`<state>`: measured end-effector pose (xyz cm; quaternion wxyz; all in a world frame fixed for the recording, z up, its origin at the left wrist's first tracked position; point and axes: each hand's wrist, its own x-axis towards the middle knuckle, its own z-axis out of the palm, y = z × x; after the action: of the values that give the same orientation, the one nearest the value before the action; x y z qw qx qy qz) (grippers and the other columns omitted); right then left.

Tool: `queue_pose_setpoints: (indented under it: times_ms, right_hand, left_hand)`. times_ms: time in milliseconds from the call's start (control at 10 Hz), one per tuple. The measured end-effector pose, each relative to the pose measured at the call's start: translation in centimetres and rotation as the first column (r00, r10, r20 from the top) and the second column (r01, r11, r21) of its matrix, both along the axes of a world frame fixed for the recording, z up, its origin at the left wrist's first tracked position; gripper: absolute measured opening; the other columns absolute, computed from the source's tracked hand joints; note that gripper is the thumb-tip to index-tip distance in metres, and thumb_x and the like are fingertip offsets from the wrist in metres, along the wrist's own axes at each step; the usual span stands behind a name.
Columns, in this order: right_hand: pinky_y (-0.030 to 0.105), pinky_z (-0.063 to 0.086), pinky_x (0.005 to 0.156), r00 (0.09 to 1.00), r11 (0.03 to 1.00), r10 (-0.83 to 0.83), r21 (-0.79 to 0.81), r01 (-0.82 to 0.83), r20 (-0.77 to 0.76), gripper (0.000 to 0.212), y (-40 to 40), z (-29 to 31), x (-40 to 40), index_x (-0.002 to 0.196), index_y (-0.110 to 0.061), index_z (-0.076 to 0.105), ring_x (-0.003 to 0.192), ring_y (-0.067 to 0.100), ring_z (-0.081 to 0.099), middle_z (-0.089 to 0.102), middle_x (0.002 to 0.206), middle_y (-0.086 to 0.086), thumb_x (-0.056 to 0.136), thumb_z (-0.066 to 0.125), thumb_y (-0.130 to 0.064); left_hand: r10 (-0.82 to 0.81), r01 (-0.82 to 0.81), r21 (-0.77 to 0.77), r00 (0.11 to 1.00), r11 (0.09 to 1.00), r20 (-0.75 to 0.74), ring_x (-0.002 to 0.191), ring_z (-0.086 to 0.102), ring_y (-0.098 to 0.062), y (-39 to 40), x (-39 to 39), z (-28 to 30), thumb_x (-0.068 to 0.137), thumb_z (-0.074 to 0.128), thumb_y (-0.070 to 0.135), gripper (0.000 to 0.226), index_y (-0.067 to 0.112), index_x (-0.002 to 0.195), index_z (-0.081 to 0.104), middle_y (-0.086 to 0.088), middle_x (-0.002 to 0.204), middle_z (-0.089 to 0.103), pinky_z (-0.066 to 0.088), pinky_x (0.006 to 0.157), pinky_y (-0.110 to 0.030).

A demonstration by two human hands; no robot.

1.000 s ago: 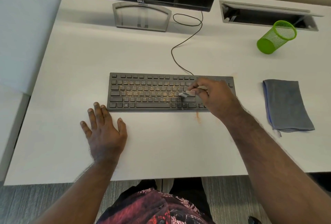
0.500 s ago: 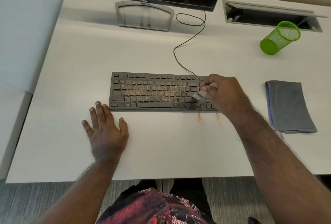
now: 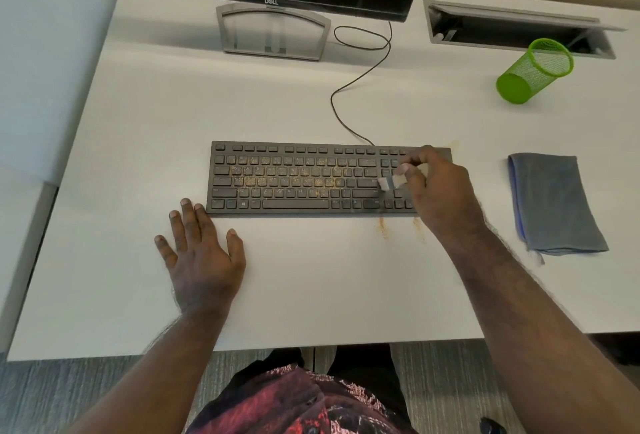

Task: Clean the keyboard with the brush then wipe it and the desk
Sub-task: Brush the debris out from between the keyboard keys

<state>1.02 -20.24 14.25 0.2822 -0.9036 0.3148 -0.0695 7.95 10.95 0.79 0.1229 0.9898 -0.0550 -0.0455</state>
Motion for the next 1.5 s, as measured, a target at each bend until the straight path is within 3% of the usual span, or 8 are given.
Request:
queue_pose_setpoints:
  times_ms: [200, 400, 500, 600, 800, 1100, 1300, 1500]
  right_hand:
    - [0.024, 0.036, 0.049, 0.987, 0.998, 0.045, 0.047, -0.038, -0.157, 0.012, -0.3, -0.1, -0.8, 0.096, -0.023, 0.064, 0.056, 0.007, 0.053, 0.065, 0.080, -0.008, 0.099, 0.053, -0.024]
    - [0.028, 0.049, 0.056, 1.000, 0.999, 0.015, 0.048, -0.014, -0.015, 0.011, -0.1, 0.2, -1.2, 0.102, -0.022, 0.063, 0.069, 0.012, 0.064, 0.066, 0.085, -0.008, 0.099, 0.053, -0.026]
    - [0.025, 0.042, 0.051, 0.995, 0.999, 0.042, 0.018, -0.041, -0.093, 0.008, 0.3, -0.3, -1.6, 0.097, -0.024, 0.060, 0.060, 0.009, 0.057, 0.062, 0.077, -0.011, 0.099, 0.053, -0.026]
    - [0.032, 0.052, 0.063, 0.988, 0.997, 0.046, 0.066, -0.037, -0.151, 0.009, 0.2, -0.5, -1.8, 0.089, -0.027, 0.059, 0.071, 0.012, 0.063, 0.068, 0.084, -0.010, 0.097, 0.055, -0.026]
    - [0.019, 0.043, 0.057, 0.991, 0.988, 0.128, 0.095, -0.124, -0.048, 0.006, 1.6, -0.1, -2.2, 0.094, -0.028, 0.061, 0.068, 0.000, 0.058, 0.066, 0.085, -0.014, 0.098, 0.057, -0.026]
    - [0.019, 0.038, 0.056, 0.989, 0.989, -0.141, -0.040, 0.139, -0.040, 0.009, -0.6, -0.1, -4.1, 0.102, -0.017, 0.062, 0.079, 0.016, 0.056, 0.071, 0.105, 0.010, 0.099, 0.054, -0.020]
    - [0.015, 0.039, 0.063, 0.996, 0.997, -0.076, -0.022, 0.077, 0.046, 0.013, -0.9, -0.3, -4.4, 0.105, -0.015, 0.064, 0.087, 0.013, 0.059, 0.070, 0.099, 0.000, 0.099, 0.054, -0.020]
    - [0.015, 0.038, 0.058, 0.993, 0.997, -0.081, 0.001, 0.081, -0.085, 0.009, -2.0, 0.0, -4.4, 0.101, -0.020, 0.065, 0.080, 0.015, 0.059, 0.066, 0.093, -0.003, 0.098, 0.057, -0.023]
  left_hand:
    - [-0.001, 0.001, 0.005, 1.000, 1.000, -0.007, 0.158, 0.006, -0.030, 0.0, 0.0, 0.0, 0.097, 0.025, 0.047, 0.077, 0.002, 0.160, 0.021, -0.011, 0.171, 0.009, 0.002, 0.126, -0.058]
    - [0.005, -0.005, -0.001, 1.000, 1.000, -0.001, 0.158, 0.007, -0.031, 0.0, 0.0, -0.1, 0.097, 0.026, 0.047, 0.077, 0.002, 0.160, 0.022, -0.010, 0.171, 0.010, 0.002, 0.125, -0.058]
    - [0.003, -0.003, -0.002, 1.000, 1.000, -0.008, 0.158, 0.006, -0.030, 0.0, 0.1, -0.2, 0.096, 0.026, 0.047, 0.078, 0.002, 0.160, 0.022, -0.010, 0.171, 0.009, 0.002, 0.126, -0.057]
    - [0.004, -0.004, -0.001, 1.000, 1.000, -0.002, 0.158, 0.007, -0.030, 0.0, 0.0, -0.2, 0.096, 0.026, 0.047, 0.078, 0.002, 0.160, 0.022, -0.010, 0.171, 0.010, 0.002, 0.125, -0.058]
    - [0.001, -0.001, -0.003, 1.000, 1.000, 0.003, 0.158, 0.007, -0.031, 0.0, 0.0, -0.1, 0.096, 0.027, 0.046, 0.077, 0.002, 0.159, 0.023, -0.011, 0.171, 0.011, 0.004, 0.125, -0.059]
    - [0.003, -0.003, 0.001, 1.000, 1.000, 0.002, 0.158, 0.008, -0.031, 0.1, 0.0, -0.3, 0.096, 0.027, 0.047, 0.078, 0.002, 0.160, 0.023, -0.011, 0.171, 0.011, 0.002, 0.125, -0.058]
    - [-0.001, 0.001, 0.005, 1.000, 1.000, 0.003, 0.158, 0.007, -0.030, 0.0, 0.0, -0.2, 0.097, 0.026, 0.047, 0.077, 0.002, 0.160, 0.022, -0.011, 0.171, 0.010, 0.002, 0.125, -0.058]
    - [-0.008, 0.008, 0.000, 1.000, 1.000, 0.013, 0.157, 0.009, -0.032, 0.1, 0.0, -0.1, 0.097, 0.028, 0.045, 0.076, 0.001, 0.159, 0.023, -0.012, 0.170, 0.012, 0.004, 0.125, -0.059]
